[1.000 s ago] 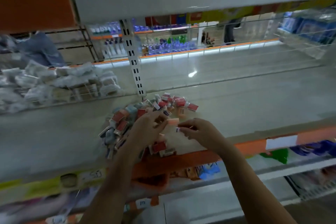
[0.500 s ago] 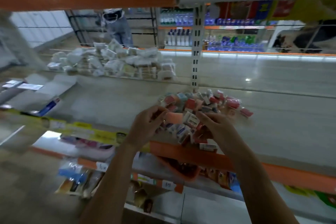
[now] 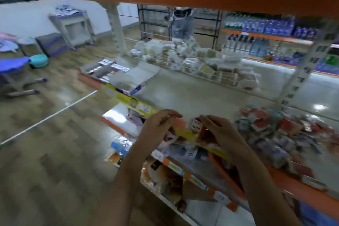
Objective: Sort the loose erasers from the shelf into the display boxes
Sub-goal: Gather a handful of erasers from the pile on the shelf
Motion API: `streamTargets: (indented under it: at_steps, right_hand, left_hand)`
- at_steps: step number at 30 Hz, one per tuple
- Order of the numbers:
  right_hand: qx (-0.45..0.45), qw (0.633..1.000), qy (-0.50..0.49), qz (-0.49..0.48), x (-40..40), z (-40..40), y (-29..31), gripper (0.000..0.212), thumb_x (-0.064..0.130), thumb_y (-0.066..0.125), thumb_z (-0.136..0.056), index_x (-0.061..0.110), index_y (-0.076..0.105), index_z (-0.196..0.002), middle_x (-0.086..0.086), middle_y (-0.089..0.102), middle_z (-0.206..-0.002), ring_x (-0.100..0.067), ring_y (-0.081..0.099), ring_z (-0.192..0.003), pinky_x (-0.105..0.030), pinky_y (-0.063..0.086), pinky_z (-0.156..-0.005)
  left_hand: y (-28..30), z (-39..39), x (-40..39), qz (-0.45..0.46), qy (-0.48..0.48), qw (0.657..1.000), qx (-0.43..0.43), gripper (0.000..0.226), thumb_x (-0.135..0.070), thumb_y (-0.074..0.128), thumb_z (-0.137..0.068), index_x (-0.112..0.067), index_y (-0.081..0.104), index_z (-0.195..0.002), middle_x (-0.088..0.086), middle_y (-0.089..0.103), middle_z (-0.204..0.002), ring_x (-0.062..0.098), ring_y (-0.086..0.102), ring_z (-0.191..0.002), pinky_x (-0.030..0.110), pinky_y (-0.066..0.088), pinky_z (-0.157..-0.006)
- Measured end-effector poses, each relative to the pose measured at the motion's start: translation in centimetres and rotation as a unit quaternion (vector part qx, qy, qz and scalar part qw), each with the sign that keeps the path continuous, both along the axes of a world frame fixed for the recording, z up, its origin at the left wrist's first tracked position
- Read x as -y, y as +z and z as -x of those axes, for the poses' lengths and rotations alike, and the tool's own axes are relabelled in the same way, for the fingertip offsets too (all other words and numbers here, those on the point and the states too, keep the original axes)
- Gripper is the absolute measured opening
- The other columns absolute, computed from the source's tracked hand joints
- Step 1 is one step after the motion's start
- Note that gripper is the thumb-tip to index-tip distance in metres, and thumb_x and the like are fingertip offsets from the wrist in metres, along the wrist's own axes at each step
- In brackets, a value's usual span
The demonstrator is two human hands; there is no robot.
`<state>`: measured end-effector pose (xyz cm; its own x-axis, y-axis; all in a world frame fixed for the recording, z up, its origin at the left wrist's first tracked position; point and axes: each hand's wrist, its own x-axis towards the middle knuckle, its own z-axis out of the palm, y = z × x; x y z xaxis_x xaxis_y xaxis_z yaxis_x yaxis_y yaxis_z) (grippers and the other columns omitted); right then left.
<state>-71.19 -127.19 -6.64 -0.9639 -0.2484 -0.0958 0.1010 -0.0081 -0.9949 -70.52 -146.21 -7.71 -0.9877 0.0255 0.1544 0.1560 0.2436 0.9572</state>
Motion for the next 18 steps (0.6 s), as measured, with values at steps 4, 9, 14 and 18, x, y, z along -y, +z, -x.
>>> streamTargets:
  at_steps: [4,9,14,18]
  right_hand:
    - [0.003,1.0,0.02,0.019,8.1,1.1,-0.2,0.023,0.02,0.051,-0.094,0.011,0.072,-0.096,-0.012,0.071,-0.075,-0.024,0.065,-0.058,-0.026,0.052,-0.05]
    - [0.048,0.993,0.035,0.105,16.8,2.8,-1.3,0.021,0.03,0.057,-0.082,0.021,0.077,-0.081,-0.012,0.071,-0.075,-0.019,0.066,-0.058,-0.022,0.053,-0.051]
    - [0.09,0.975,0.116,0.168,22.8,5.3,-3.1,0.023,0.012,0.064,-0.071,0.013,0.073,-0.091,-0.008,0.07,-0.074,-0.014,0.066,-0.059,-0.018,0.053,-0.053]
    - [0.084,0.974,0.158,0.142,26.4,8.3,-3.8,0.044,0.0,0.071,-0.064,0.012,0.068,-0.106,-0.008,0.07,-0.081,-0.016,0.069,-0.066,-0.017,0.053,-0.053]
  left_hand:
    - [0.2,-0.3,8.3,0.019,0.02,1.0,0.013,0.033,-0.002,0.045,-0.095,-0.029,0.065,-0.095,0.001,0.067,-0.077,0.038,0.059,-0.068,0.025,0.046,-0.048]
    - [0.3,-0.6,18.2,-0.015,0.015,0.999,0.029,0.023,-0.014,0.064,-0.088,-0.033,0.064,-0.101,-0.002,0.072,-0.086,0.007,0.065,-0.072,0.016,0.047,-0.056]
    - [-1.0,0.6,25.3,-0.042,0.044,0.997,0.038,0.041,-0.005,0.069,-0.083,-0.044,0.067,-0.095,-0.004,0.072,-0.086,0.013,0.064,-0.071,0.017,0.048,-0.056]
    - [-2.0,2.8,29.1,-0.058,0.046,0.997,0.026,0.041,-0.003,0.069,-0.082,-0.042,0.067,-0.096,-0.005,0.071,-0.084,0.011,0.06,-0.071,0.016,0.047,-0.057]
